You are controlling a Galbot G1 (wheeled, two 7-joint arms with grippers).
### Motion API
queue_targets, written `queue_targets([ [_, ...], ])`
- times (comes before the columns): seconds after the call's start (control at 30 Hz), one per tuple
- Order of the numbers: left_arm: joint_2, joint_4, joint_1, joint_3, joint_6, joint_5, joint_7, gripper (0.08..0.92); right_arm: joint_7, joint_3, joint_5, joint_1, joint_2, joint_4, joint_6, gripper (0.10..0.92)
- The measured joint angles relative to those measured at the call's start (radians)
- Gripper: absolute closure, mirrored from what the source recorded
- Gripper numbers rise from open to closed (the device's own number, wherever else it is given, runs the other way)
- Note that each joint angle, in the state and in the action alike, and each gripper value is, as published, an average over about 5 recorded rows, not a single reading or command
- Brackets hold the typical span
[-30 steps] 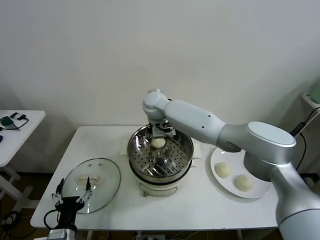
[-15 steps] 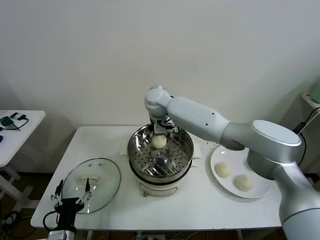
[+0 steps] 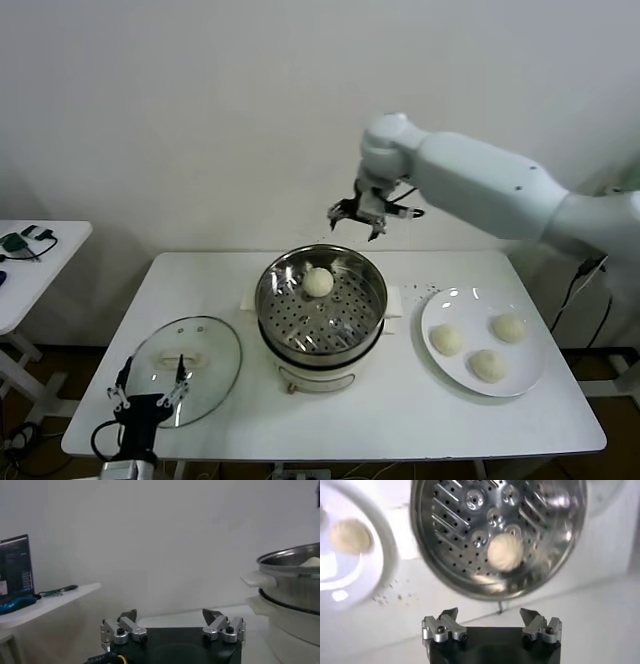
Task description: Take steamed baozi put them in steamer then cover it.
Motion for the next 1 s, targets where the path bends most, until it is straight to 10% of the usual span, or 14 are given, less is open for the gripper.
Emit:
queue_targets([
  [0.4, 0.005, -0.002, 0.006, -0.002, 0.0, 0.002, 0.001, 0.177, 0.042, 0.038, 0.201, -0.174, -0.32, 0.143, -0.477, 0.203],
  [1.0, 0.005, -0.006, 0.026, -0.007, -0.005, 0.012, 0.0, 0.177, -0.034, 0.236, 0.218, -0.526, -0.325, 0.004, -0.57, 0.203],
])
